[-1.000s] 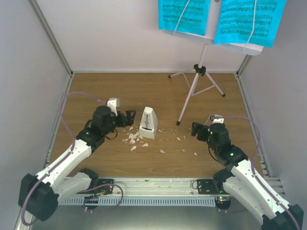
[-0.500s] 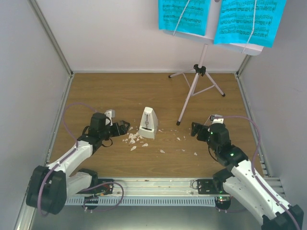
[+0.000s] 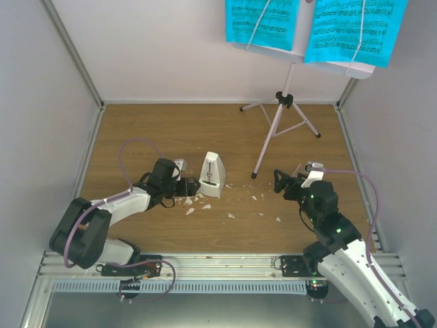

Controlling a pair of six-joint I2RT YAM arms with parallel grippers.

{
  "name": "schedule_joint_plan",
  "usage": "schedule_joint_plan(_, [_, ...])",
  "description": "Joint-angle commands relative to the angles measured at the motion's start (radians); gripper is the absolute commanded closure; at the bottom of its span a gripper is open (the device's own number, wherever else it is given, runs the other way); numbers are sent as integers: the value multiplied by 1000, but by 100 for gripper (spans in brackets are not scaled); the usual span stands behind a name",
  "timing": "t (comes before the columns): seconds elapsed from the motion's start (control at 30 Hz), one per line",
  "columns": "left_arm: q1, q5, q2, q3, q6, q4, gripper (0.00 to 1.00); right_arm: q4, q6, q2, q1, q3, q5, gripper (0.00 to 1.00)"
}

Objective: Pack up the instrument practice props

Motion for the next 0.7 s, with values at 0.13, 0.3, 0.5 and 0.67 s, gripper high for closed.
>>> schedule_joint_plan(0.13, [-67, -38, 69, 43, 32, 78, 23, -13, -8, -36, -9, -12, 17, 0])
schedule_joint_plan(0.3, [-114, -38, 81, 60, 59, 79, 25, -4, -10, -33, -9, -13, 20, 0])
schedule_joint_plan(0.5, [-85, -116, 21, 55, 79, 19, 27, -17, -18, -32, -9, -4, 27, 0])
schedule_joint_plan(0.67, [2, -107, -23, 35, 87, -7, 28, -15, -18, -34, -9, -8, 34, 0])
